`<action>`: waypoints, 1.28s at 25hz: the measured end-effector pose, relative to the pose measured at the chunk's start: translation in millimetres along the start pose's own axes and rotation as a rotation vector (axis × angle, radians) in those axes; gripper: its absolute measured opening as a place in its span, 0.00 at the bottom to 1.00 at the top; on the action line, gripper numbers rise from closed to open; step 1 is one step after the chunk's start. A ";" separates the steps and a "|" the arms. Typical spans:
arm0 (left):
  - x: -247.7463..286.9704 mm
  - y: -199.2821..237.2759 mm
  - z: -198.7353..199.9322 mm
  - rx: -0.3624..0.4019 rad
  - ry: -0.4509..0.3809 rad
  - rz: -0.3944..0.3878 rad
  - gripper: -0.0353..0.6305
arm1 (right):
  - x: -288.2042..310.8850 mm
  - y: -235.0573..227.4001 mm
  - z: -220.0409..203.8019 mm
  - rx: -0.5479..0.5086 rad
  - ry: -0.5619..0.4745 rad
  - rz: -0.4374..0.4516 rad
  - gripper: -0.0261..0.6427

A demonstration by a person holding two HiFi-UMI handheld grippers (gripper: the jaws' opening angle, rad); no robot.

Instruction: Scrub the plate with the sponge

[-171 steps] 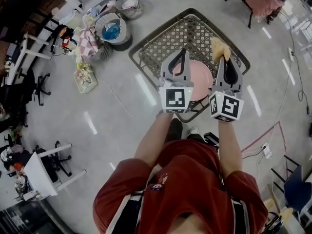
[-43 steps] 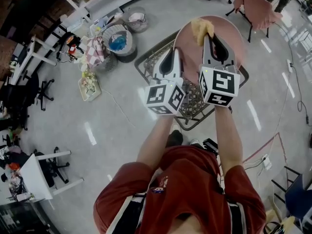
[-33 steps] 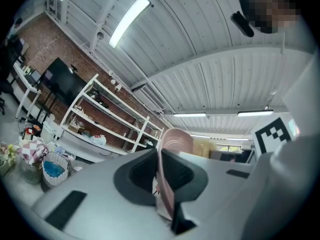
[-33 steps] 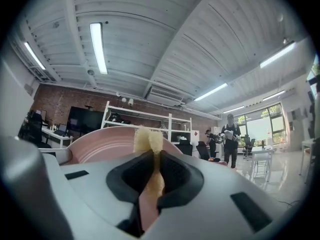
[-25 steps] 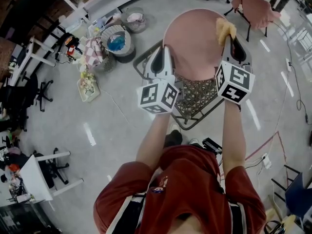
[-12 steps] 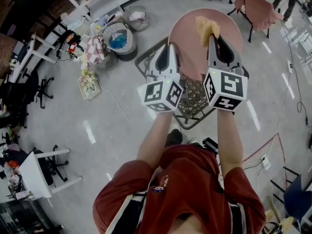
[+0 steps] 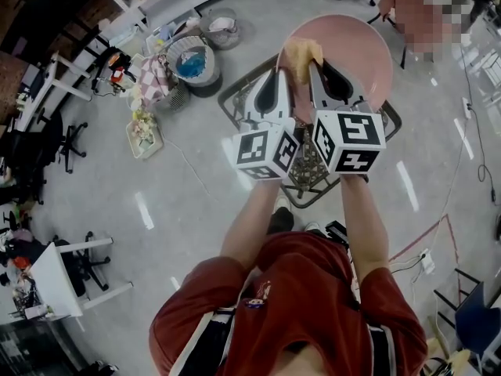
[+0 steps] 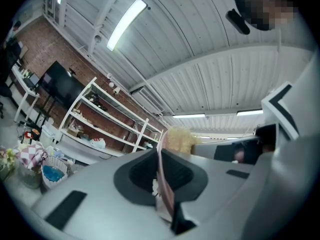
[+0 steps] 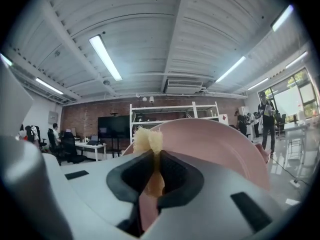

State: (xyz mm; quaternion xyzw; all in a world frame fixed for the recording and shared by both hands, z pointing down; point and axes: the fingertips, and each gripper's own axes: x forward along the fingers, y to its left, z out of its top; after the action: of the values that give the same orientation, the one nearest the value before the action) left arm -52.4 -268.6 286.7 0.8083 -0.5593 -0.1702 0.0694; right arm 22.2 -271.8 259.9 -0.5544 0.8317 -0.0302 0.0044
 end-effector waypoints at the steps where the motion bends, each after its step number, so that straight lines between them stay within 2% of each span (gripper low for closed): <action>1: 0.0 -0.1 -1.0 -0.002 0.001 -0.002 0.09 | 0.7 0.7 -2.4 0.004 0.004 0.000 0.11; 7: -1.4 0.2 -0.7 -0.010 -0.010 0.002 0.09 | -1.1 -6.9 -7.6 -0.014 0.011 -0.034 0.11; 22: 0.1 12.7 6.8 -0.013 -0.025 0.028 0.09 | -20.8 -98.7 -14.4 0.032 0.026 -0.248 0.11; 32: -6.1 20.8 7.8 -0.016 -0.036 0.050 0.09 | -33.9 -129.2 -22.0 0.014 0.042 -0.341 0.11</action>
State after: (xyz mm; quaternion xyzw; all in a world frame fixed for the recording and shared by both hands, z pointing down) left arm -75.4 -269.9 287.0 0.7903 -0.5792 -0.1873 0.0700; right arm 153.4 -289.1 288.0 -0.6867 0.7253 -0.0480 -0.0141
